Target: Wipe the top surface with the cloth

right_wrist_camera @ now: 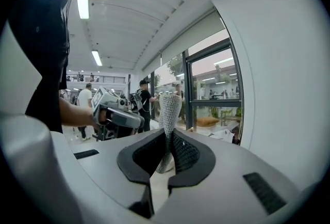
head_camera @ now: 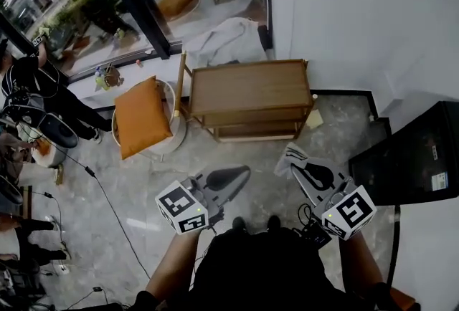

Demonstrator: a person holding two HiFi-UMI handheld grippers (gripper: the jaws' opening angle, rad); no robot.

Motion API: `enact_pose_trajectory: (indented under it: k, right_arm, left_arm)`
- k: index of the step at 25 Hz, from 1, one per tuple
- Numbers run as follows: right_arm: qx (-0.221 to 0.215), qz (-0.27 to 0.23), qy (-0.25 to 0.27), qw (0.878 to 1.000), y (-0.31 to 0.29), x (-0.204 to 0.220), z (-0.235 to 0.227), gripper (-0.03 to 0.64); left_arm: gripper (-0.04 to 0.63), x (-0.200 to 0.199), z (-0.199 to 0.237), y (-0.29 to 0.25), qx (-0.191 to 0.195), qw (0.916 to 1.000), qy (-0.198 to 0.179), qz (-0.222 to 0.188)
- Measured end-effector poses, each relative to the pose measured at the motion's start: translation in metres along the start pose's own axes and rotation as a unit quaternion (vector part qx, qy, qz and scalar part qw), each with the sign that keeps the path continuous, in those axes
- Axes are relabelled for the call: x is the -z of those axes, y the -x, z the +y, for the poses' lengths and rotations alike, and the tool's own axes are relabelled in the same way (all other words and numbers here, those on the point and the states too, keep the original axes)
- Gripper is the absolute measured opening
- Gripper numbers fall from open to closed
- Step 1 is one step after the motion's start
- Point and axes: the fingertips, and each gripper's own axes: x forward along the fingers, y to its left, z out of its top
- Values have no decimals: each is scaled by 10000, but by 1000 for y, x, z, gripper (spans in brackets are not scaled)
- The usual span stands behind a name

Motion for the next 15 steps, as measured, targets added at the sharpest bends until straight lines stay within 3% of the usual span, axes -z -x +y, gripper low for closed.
enact_pose_trajectory:
  k: [3, 7, 11, 15]
  right_arm:
    - [156, 132, -24, 9998, 2, 7, -1, 37]
    - [-145, 288, -34, 9995, -18, 14, 25, 35]
    - [-362, 173, -99, 9991, -35, 6, 51, 34]
    - [-458, 47, -143, 9988, -37, -3, 53, 35]
  left_arm:
    - [11, -6, 3, 1, 132, 9999, -87, -64]
    - [11, -16, -7, 17, 369, 9983, -368, -251]
    - [11, 6, -9, 37, 380, 9990, 9, -219]
    - [11, 14, -14, 47, 285, 9994, -19, -173]
